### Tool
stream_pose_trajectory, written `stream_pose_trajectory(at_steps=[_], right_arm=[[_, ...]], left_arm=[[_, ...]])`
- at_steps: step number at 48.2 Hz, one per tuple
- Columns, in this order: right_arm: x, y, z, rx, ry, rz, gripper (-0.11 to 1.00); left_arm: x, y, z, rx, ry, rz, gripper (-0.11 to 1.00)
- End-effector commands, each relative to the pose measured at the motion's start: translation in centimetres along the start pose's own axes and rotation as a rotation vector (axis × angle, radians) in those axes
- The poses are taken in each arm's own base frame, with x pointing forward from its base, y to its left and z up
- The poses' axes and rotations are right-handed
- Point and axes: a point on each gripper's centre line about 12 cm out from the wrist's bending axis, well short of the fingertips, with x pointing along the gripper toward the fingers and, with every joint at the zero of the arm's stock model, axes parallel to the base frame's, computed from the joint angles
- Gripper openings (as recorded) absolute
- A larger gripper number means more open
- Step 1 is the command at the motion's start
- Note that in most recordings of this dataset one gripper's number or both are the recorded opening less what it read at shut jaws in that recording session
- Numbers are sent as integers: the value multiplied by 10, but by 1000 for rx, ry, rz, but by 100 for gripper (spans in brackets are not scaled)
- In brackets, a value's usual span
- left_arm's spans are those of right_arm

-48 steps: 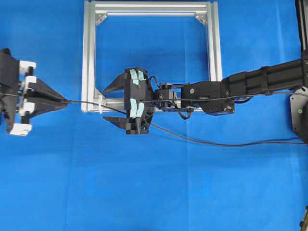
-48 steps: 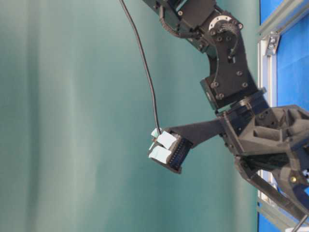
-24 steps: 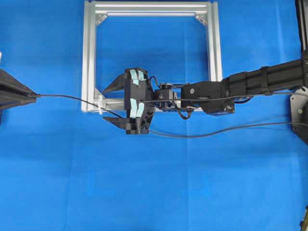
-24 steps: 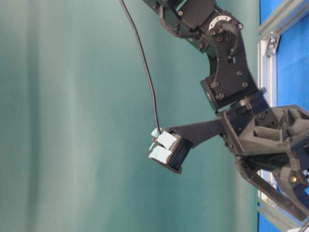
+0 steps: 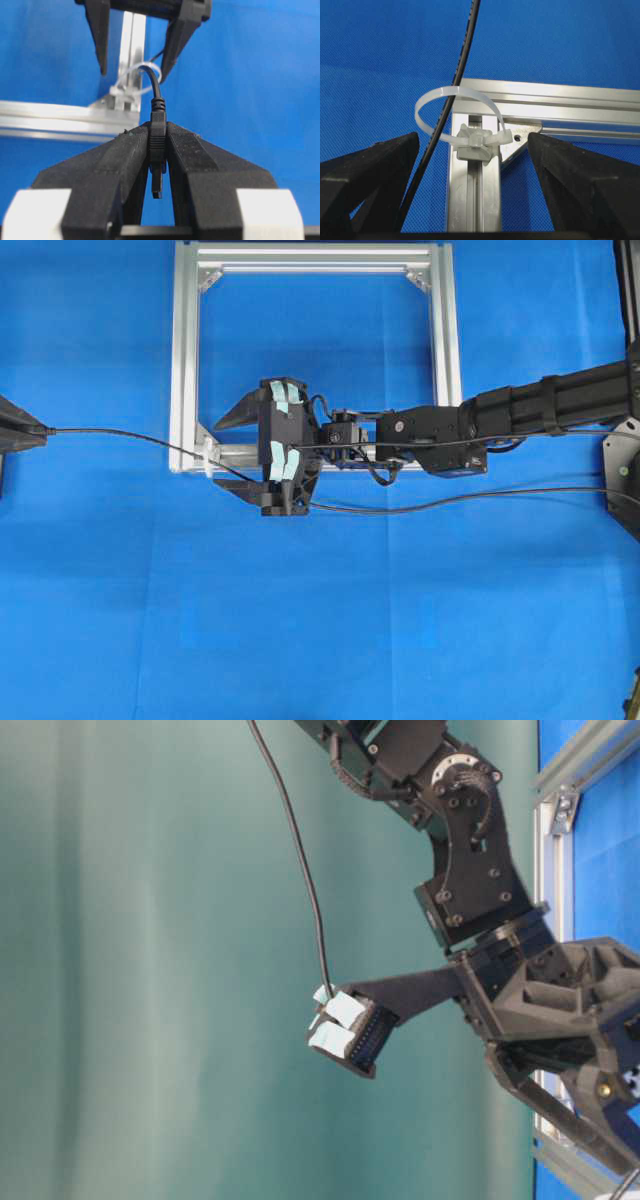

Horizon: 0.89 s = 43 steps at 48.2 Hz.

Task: Insert the wire through the string loop located on the left side.
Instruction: 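Pull the cable leftward through the loop with the left gripper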

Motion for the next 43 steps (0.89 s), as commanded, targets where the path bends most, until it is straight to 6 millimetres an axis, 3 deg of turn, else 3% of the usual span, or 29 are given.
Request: stream_pose_trajectory(at_steps=[1,28,31,38,43], right_arm=[[-3,-1,20,4,-52,-1,96],[-3,0,23,4,-58,0,96],[-3,0,22,4,-57,-1,96],[-3,-1,22,4,-57,-1,96],[-3,-1,22,5,-57,-2,96]], left_arm=[[0,-2,6,11,-21,-15,8],[1,-3,6,10,-26,-16,10],[1,-2,6,6,-27,-15,24],[1,-2,4,2,-21,-15,69],[2,-2,4,5,-19,-16,90]])
